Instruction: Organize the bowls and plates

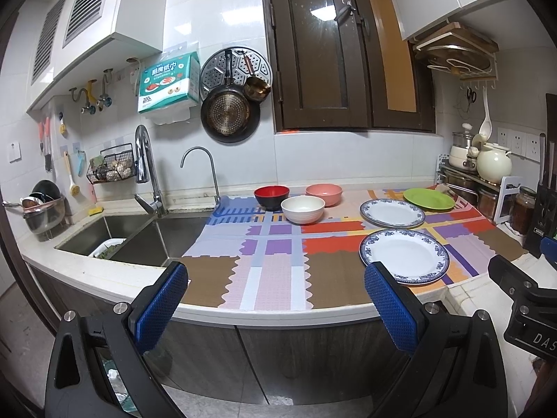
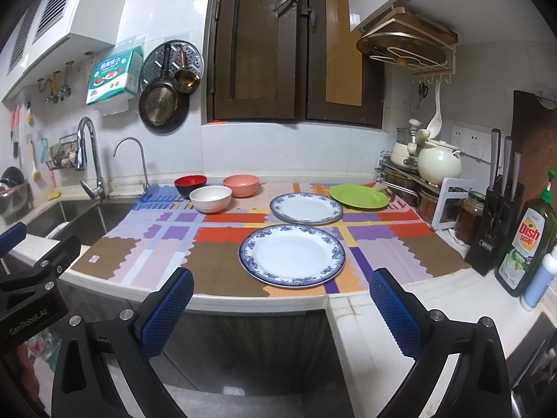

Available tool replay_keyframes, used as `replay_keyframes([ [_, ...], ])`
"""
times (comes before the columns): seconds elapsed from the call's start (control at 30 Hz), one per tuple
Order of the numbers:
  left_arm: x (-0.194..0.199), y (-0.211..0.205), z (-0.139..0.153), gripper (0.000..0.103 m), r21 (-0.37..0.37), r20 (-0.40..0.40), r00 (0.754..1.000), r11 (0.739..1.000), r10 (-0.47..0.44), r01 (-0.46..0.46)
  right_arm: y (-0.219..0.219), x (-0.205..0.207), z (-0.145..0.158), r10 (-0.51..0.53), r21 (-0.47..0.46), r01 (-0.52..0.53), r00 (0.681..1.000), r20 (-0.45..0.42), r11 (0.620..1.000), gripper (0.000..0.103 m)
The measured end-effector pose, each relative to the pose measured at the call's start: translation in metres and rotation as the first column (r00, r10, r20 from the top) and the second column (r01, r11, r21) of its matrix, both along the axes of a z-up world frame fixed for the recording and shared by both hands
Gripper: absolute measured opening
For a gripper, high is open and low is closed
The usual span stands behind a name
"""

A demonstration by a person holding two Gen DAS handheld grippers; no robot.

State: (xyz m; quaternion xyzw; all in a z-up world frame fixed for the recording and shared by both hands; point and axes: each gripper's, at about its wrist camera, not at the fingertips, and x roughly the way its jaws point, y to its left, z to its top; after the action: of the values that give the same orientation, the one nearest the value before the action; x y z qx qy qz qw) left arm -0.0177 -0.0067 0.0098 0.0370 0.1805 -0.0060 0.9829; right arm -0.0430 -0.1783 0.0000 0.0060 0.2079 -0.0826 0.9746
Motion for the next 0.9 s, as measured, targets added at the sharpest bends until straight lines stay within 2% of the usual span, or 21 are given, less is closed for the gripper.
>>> replay_keyframes([
  [0.9,0.0020,0.0036,0.0033,0.103,0.006,-0.001,1.000,1.000,-0.008,0.008,0.0037,-0.0010,0.0052,-0.002,-0.003,0.002,1.000,-0.001,1.000,0.102],
])
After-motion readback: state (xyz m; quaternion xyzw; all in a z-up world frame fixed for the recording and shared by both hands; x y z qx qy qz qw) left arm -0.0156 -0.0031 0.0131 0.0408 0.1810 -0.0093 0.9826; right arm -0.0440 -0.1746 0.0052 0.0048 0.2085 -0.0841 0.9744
